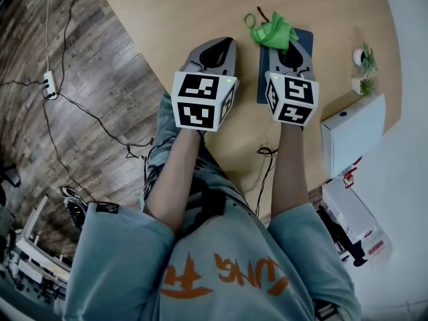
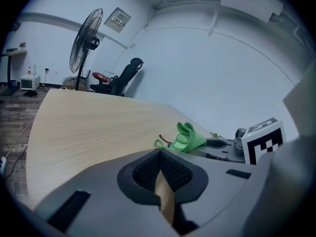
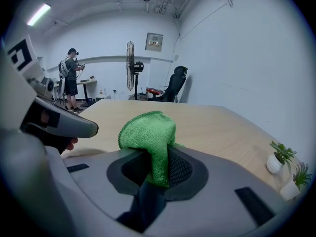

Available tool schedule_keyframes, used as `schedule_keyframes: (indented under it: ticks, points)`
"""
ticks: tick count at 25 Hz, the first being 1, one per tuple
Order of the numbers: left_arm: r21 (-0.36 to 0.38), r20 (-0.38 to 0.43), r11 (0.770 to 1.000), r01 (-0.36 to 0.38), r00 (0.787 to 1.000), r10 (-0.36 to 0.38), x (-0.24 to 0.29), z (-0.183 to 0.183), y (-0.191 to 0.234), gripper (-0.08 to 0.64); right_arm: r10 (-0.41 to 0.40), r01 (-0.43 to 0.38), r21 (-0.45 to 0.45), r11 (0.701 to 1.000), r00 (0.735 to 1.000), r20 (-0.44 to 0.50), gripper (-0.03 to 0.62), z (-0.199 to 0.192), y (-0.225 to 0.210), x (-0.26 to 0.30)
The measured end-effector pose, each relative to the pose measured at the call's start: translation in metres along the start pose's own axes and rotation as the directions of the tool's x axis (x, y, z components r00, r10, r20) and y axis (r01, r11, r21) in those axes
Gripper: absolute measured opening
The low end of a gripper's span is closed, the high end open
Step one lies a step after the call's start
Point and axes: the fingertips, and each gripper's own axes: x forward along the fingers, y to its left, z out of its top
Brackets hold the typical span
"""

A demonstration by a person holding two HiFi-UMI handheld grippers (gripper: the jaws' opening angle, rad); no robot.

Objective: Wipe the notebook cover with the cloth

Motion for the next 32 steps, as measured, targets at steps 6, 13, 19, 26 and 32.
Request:
schedule_keyframes:
  ticks: [6,13,19,26,32]
  points:
    - [-0.001,0.002,1.0,-0.001,1.0,0.001,-0.007,-0.002,0.001,0.015,0.001,-0.001,0.013,1.0,1.0,-0.001,0.063,-0.005,0.004,-0.007]
    - [-0.003,0.007,1.0,-0.004,1.0,0.004,-0.014,-0.006,0.001,0.015,-0.002,0.002,0.032,0.999,1.0,-0.006,0.063,-0.013,0.006,-0.016]
    - [-0.002,0.01,1.0,-0.005,1.0,0.005,-0.024,-0.011,0.0,0.015,-0.01,0.01,0.063,0.998,1.0,-0.006,0.064,-0.022,0.009,-0.027]
    - [-0.007,0.013,1.0,-0.008,1.0,0.008,-0.032,-0.016,0.001,0.015,-0.011,0.011,0.067,0.998,1.0,-0.013,0.063,-0.029,0.016,-0.038]
    - [-0.01,0.02,1.0,0.003,1.0,-0.003,-0.037,-0.021,-0.007,0.015,-0.008,0.009,0.073,0.997,1.0,-0.014,0.064,-0.038,0.02,-0.049]
